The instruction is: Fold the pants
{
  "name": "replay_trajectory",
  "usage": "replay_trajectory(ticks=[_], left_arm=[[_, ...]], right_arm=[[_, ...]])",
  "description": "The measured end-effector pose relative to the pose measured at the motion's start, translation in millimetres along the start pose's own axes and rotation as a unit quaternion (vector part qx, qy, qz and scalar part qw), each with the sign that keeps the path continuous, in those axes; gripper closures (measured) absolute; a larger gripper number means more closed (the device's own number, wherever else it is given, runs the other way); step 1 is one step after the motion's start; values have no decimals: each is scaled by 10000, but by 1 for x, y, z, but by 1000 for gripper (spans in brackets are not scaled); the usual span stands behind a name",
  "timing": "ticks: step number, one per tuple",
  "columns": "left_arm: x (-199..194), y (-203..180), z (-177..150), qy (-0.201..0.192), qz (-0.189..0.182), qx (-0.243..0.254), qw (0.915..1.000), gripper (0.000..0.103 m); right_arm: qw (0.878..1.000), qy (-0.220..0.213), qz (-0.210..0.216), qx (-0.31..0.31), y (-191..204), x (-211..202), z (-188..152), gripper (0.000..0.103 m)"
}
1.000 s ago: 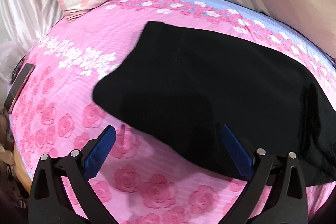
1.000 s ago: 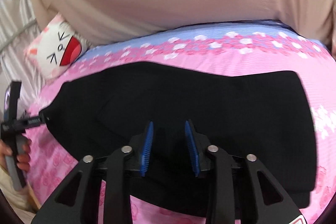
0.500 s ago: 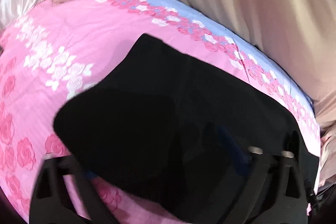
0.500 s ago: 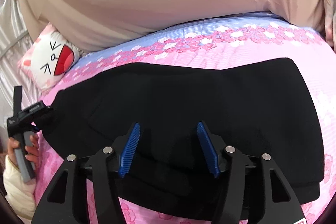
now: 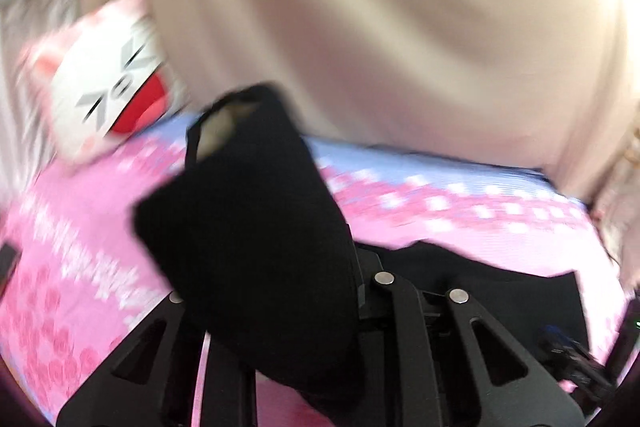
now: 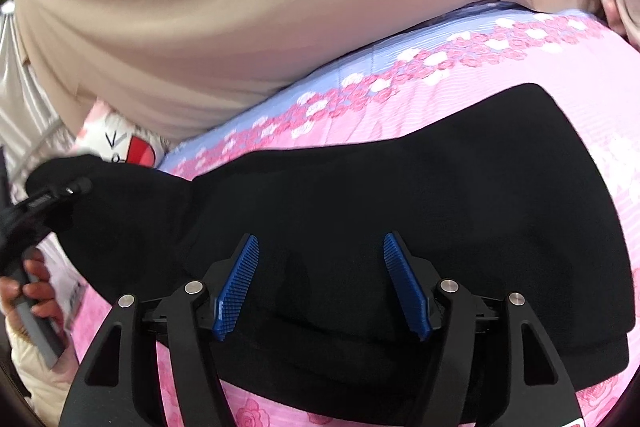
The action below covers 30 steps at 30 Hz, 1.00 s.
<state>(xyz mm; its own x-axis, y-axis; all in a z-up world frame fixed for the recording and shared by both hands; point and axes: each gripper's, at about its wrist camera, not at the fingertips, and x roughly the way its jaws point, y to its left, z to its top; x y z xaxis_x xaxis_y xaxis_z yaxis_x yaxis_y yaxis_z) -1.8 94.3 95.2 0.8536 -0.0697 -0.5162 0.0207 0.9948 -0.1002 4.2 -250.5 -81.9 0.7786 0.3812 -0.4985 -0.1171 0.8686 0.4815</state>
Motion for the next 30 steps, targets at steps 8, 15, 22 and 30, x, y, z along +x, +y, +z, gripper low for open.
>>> replay_trajectory(ticks=[8, 15, 22, 30], left_arm=[[-12, -133, -8, 172, -988, 1140, 9884, 84], [26, -218, -69, 1265, -1279, 1847, 9662, 73], [20, -210, -104, 1810, -1303, 1963, 9548, 36], [-31, -144, -77, 1519, -1759, 1554, 9601, 5]], right_arm=[[9955, -719, -68, 611, -36, -34, 10, 33], [9892, -1129, -483, 804, -72, -71, 13, 30], [9883, -1028, -247, 1098, -99, -90, 10, 29], [9871, -288, 829, 1343, -90, -79, 18, 27]])
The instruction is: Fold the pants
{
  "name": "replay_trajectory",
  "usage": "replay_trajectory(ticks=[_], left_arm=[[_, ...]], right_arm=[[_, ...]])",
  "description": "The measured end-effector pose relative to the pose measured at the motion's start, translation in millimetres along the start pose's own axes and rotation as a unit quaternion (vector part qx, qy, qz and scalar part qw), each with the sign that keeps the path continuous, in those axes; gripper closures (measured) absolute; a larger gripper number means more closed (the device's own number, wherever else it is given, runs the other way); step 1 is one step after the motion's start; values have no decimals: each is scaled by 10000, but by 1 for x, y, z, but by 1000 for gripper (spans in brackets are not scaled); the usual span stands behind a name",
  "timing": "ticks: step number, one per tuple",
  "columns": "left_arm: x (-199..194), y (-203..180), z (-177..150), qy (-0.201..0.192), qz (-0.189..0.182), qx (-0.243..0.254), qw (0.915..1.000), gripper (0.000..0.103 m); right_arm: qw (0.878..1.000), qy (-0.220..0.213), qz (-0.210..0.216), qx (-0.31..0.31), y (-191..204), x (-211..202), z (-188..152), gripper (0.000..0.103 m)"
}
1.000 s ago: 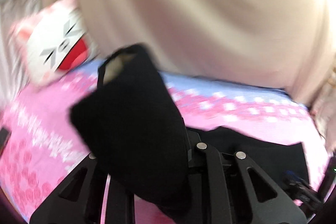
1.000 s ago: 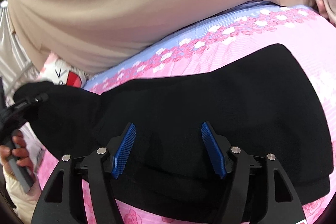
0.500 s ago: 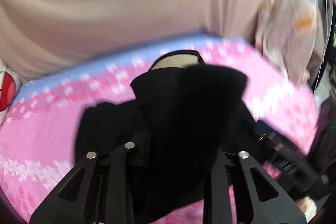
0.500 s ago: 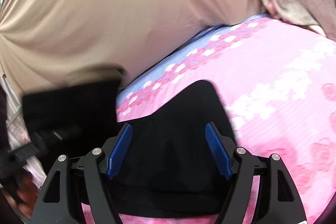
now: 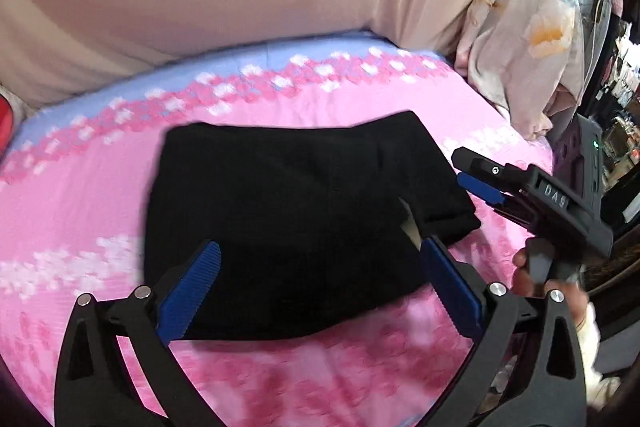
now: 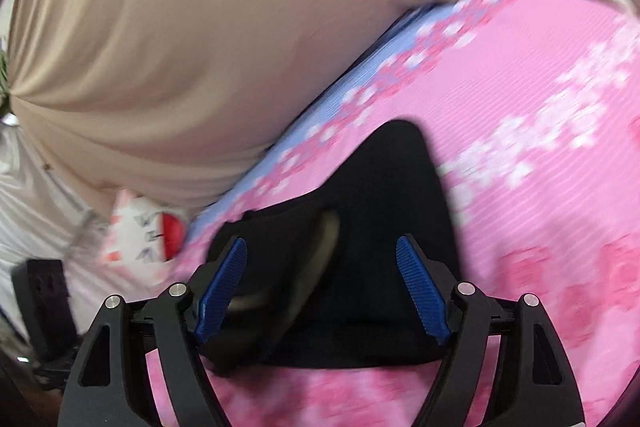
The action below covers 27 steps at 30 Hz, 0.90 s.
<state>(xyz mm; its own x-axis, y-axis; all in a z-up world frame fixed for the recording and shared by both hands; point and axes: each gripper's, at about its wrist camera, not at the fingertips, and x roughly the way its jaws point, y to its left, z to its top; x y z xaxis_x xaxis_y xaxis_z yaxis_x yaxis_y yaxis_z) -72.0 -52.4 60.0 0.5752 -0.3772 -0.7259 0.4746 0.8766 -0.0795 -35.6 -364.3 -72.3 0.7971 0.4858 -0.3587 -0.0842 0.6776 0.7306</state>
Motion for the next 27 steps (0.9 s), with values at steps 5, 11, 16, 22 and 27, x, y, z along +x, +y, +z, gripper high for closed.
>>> replay_trajectory(ticks=[5, 11, 16, 22, 27], left_arm=[[-6, 38, -6, -74, 618, -381, 9973, 5], [7, 84, -19, 141, 1221, -928, 9881, 5], [17, 102, -28, 311, 1678, -1008, 9802, 5], [19, 117, -37, 398, 2039, -1078, 9722, 5], [15, 124, -40, 430, 2183, -1109, 9686, 5]], right_arm=[[9981, 576, -11, 217, 6, 28, -5, 27], [9957, 735, -508, -255, 24, 48, -12, 22], [9887, 874, -847, -869, 50, 79, -17, 23], [9845, 1107, -673, -1186, 76, 103, -15, 83], [9796, 425, -362, -1930, 134, 66, 31, 84]])
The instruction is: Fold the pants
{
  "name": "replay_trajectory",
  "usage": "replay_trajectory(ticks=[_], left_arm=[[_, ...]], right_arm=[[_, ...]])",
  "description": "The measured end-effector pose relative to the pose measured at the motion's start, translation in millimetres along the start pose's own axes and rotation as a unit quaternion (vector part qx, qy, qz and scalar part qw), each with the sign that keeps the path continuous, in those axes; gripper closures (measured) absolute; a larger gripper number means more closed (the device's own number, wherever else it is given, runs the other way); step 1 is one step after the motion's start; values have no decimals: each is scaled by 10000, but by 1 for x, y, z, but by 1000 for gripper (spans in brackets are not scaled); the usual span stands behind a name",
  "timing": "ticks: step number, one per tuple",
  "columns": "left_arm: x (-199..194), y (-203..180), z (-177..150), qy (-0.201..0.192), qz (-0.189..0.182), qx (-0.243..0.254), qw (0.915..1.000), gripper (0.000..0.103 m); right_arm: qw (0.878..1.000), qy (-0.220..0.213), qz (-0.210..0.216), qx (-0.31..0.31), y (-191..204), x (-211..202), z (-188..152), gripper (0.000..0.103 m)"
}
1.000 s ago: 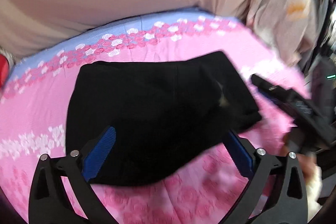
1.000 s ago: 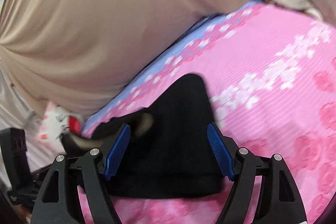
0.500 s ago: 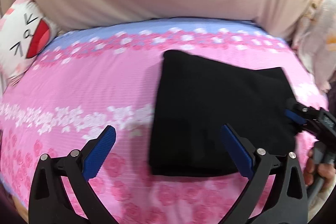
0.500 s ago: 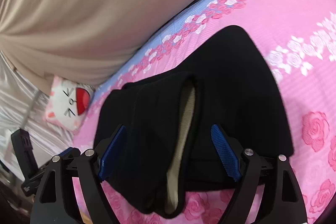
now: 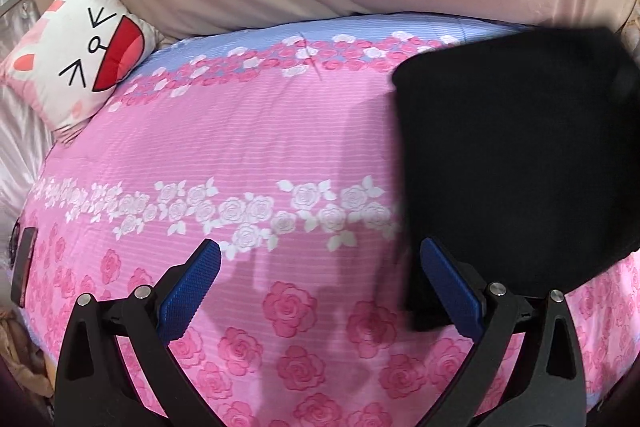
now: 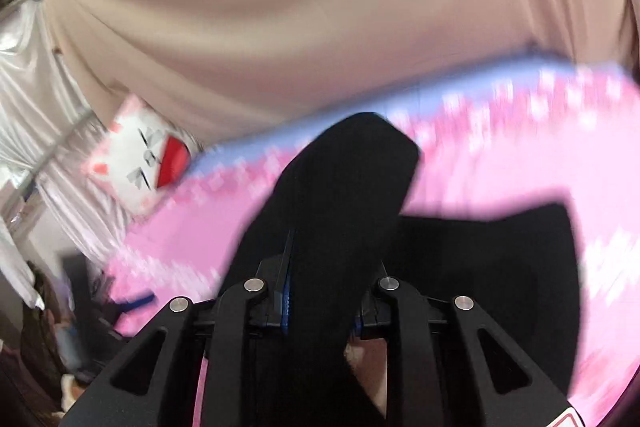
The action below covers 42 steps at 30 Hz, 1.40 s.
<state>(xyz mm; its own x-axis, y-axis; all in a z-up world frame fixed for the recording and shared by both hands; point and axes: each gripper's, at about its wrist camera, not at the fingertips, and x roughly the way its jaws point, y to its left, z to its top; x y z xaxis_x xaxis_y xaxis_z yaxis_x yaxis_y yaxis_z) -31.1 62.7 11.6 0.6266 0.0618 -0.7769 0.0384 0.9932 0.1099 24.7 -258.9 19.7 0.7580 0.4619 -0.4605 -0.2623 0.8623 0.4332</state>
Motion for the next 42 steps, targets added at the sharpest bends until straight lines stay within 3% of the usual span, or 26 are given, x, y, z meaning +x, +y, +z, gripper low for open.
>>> replay_trajectory(ticks=[2, 4, 6, 10, 12, 14, 16, 19, 21, 24, 25, 28, 31, 32, 33, 36, 38, 40, 42], left_arm=[[1, 2, -1, 5, 27, -23, 10000, 5], [3, 1, -1, 47, 9, -46, 10000, 5], [6, -2, -1, 85, -5, -62, 9999, 5], [11, -9, 0, 187, -62, -31, 9998, 5], [11, -12, 0, 200, -144, 2, 9997, 5], [8, -14, 0, 180, -306, -7, 9994, 5], [7, -15, 1, 180, -507, -29, 9985, 5], [10, -22, 1, 309, -777, -64, 9965, 5], [14, -31, 1, 397, -886, -37, 9953, 5], [12, -41, 4, 384, -900, 36, 9952, 5], [11, -42, 4, 372, -909, 56, 9951, 5], [4, -49, 6, 277, -938, 168, 9951, 5], [5, -53, 5, 283, -966, 240, 9946, 5], [7, -54, 4, 322, -976, 246, 9944, 5], [10, -55, 4, 362, -973, 250, 9943, 5], [13, -56, 3, 412, -971, 308, 9939, 5], [15, -58, 3, 422, -1002, 325, 9935, 5], [16, -60, 3, 428, -1046, 314, 9931, 5], [15, -61, 3, 432, -1047, 311, 9931, 5]], right_arm=[[9993, -309, -168, -156, 1, -24, 20, 83], [9986, -271, -373, -265, -8, -30, 27, 81], [9982, -12, -586, -141, -31, -18, 19, 74], [9901, 913, -947, 500, -92, 27, -24, 73], [9897, 873, -699, 891, -109, 24, -37, 69], [9890, 747, -391, 1212, -116, 10, -40, 52], [9893, 616, -337, 1279, -118, -3, -43, 46], [9892, 744, -323, 1222, -120, -4, -53, 46], [9889, 846, -207, 1203, -119, 3, -59, 53], [9929, 764, -360, 838, -103, 3, -51, 81], [9957, 513, -249, 734, -95, -10, -42, 96], [9981, 89, -197, 584, -83, -39, -27, 96], [9959, 454, -521, 581, -100, -23, -38, 92], [9934, 663, -640, 684, -109, -12, -46, 81], [9905, 865, -628, 870, -118, -1, -55, 82], [9864, 602, -119, 1525, -131, -6, -61, 66], [9863, 548, -50, 1555, -133, -4, -56, 48], [9884, 616, -45, 1385, -131, 7, -54, 46], [9908, 678, -150, 1161, -124, 18, -52, 66]])
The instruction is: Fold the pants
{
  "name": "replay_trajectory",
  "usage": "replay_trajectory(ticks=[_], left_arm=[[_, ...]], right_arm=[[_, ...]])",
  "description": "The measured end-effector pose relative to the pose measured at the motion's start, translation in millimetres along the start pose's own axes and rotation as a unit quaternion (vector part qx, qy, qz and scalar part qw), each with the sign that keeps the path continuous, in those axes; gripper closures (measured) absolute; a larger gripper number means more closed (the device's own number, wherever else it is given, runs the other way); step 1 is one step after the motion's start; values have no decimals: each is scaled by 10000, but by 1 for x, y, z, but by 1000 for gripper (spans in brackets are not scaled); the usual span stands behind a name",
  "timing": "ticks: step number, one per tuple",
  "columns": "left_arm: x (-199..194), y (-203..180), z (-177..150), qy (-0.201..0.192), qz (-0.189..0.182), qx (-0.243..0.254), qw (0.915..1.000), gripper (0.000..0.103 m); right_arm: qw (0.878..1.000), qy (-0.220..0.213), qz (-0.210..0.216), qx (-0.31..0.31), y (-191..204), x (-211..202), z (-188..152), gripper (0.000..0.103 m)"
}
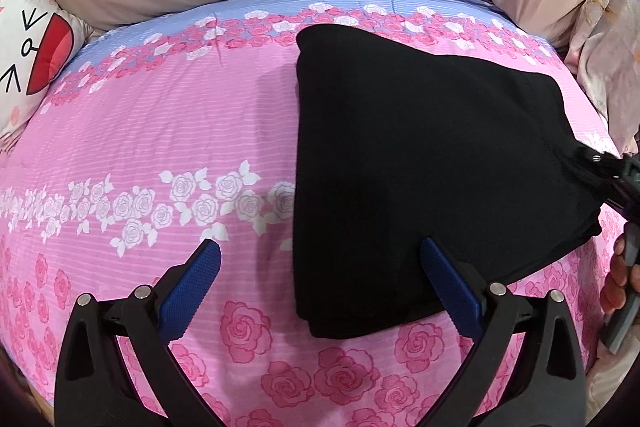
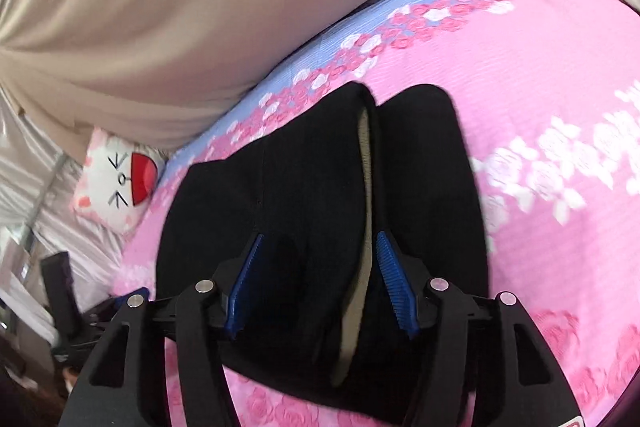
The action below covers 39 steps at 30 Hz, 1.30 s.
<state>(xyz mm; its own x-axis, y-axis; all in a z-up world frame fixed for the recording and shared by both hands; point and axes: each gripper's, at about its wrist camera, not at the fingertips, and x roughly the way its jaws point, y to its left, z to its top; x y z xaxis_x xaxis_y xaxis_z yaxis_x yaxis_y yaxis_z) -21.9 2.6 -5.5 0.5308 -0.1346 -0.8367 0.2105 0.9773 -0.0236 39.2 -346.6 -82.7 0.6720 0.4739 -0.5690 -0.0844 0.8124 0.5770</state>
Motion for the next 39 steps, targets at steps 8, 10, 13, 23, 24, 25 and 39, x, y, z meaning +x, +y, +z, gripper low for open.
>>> replay_trajectory(ticks=[8, 10, 13, 23, 24, 25, 39], left_arm=[[-12, 0, 1, -141, -94, 30, 9999, 5], [-8, 1, 2, -87, -279, -13, 9996, 5], [3, -2, 4, 119, -336, -65, 9993, 5], [11, -12, 2, 235, -400, 27, 9989, 5], [10, -12, 2, 222, -395, 40, 9990, 5], [8, -13, 2, 190, -379, 68, 9991, 5], [23, -20, 12, 285, -446, 118, 9985, 5]], right_arm=[[9964, -738, 223, -347, 30, -56, 12, 96], [9958, -687, -275, -537, 23, -57, 7, 94], [9988, -13, -484, -65, -12, -21, -7, 87], [9990, -337, 153, 265, -20, -21, 51, 42], [9995, -119, 103, 256, -22, -4, 58, 42], [9997, -2, 95, 238, -24, 11, 61, 42], [9895, 162, -1284, -643, -7, 26, 64, 82]])
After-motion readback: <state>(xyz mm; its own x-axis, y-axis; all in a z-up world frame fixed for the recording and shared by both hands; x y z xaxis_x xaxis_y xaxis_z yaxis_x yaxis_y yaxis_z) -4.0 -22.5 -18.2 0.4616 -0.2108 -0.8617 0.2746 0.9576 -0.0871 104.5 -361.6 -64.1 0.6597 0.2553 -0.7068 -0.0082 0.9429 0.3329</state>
